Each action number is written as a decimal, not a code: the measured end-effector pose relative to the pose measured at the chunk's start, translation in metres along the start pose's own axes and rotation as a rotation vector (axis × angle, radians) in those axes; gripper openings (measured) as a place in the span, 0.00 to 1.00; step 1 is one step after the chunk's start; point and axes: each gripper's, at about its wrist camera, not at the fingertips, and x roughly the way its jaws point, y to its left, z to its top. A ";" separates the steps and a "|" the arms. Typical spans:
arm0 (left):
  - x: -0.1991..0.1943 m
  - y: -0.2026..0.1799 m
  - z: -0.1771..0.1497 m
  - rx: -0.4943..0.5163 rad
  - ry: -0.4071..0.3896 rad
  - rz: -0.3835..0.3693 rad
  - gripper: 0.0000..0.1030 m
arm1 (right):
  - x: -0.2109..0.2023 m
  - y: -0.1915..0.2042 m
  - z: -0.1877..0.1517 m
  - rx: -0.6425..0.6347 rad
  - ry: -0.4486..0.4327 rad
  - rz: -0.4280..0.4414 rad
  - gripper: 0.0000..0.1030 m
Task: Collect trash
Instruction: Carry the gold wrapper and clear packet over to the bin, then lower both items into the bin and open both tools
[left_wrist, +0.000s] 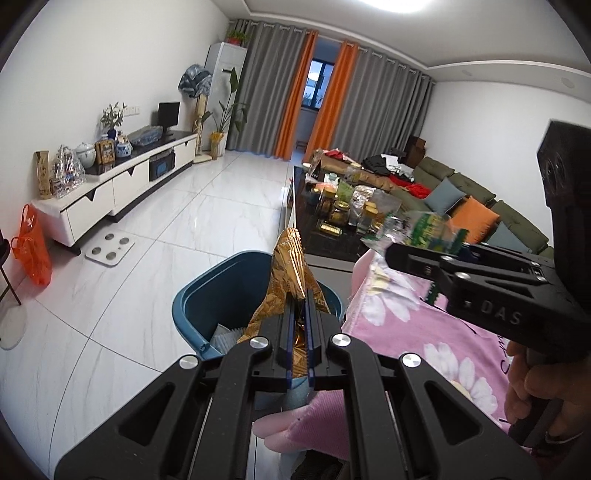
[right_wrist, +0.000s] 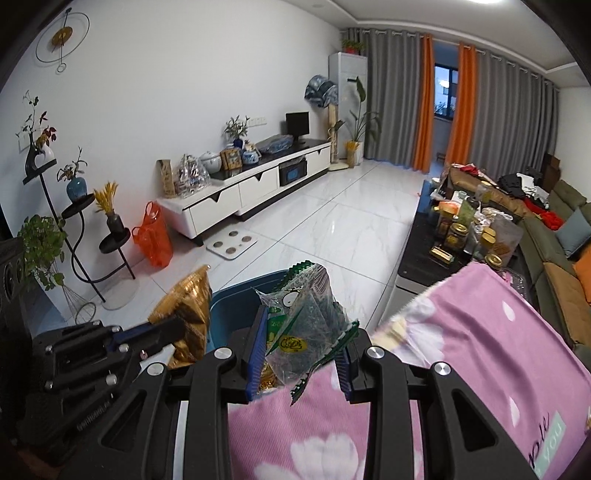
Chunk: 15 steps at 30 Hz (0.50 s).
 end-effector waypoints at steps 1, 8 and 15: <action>0.008 -0.001 0.000 -0.001 0.008 0.003 0.05 | 0.006 0.000 0.002 -0.003 0.007 0.003 0.30; 0.058 0.008 -0.001 -0.019 0.054 0.016 0.05 | 0.049 -0.006 0.013 -0.007 0.072 0.021 0.30; 0.102 0.022 -0.002 -0.043 0.094 0.043 0.05 | 0.091 -0.005 0.020 -0.022 0.140 0.034 0.30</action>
